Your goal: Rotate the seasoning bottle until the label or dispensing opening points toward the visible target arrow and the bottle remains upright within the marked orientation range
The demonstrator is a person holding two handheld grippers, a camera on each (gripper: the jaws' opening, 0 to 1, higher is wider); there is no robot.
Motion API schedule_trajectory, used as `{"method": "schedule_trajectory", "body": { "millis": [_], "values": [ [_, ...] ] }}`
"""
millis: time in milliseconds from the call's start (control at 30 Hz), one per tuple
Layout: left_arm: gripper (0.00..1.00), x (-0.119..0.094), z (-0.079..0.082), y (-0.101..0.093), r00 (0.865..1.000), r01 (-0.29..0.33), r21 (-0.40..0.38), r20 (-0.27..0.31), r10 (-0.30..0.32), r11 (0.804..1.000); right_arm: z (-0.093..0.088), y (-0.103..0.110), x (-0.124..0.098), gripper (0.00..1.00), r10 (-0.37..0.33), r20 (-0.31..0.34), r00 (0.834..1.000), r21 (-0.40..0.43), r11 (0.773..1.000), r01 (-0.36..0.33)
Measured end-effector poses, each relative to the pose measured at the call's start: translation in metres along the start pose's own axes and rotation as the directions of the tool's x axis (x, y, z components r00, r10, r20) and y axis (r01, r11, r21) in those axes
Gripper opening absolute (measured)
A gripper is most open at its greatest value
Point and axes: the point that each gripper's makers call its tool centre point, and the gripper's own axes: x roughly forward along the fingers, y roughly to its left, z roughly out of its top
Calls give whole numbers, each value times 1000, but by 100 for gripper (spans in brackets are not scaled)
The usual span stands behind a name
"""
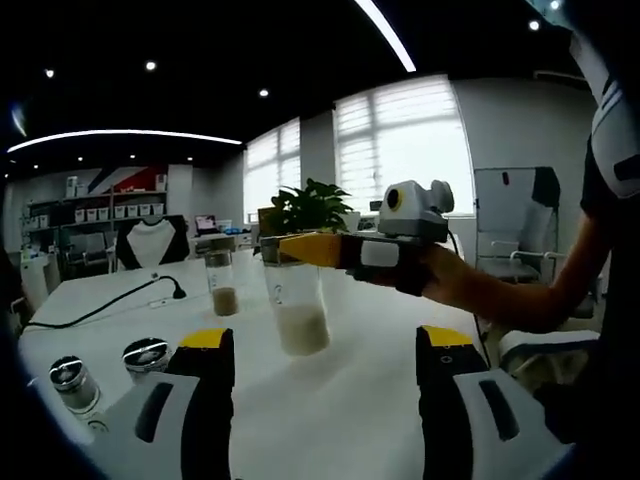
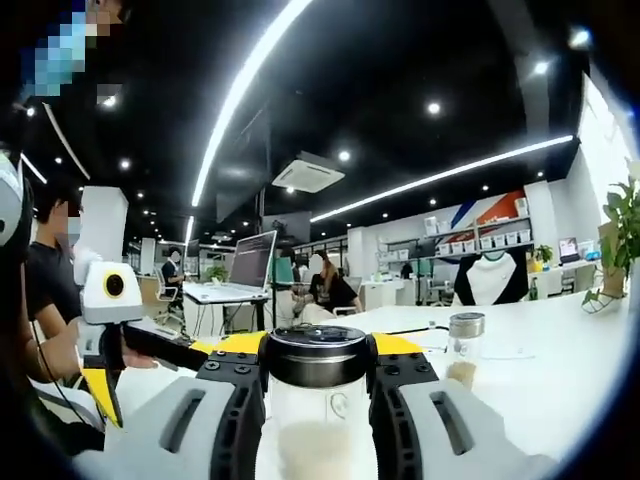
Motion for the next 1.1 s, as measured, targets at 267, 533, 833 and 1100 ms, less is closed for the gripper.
{"method": "schedule_trajectory", "body": {
  "millis": [267, 533, 833, 1100],
  "values": [
    [79, 2, -5, -4, 1000, 15, -3, -14, -15, 1000, -4, 9, -2, 36, 33, -11, 999, -11, 999, -33],
    [79, 3, -11, -4, 999, 15, -17, -33, -16, 1000, -14, 24, -5, 36, 73, -37, 997, -19, 997, -74],
    [80, 4, -15, 3, 999, 4, -36, -33, -5, 999, -18, 42, -5, 36, 143, -29, 989, 15, 990, -143],
    [80, 8, -13, 1, 999, 26, -14, -24, -27, 1000, -19, 61, -5, 36, 230, -18, 973, 46, 972, -229]
  ]
}}
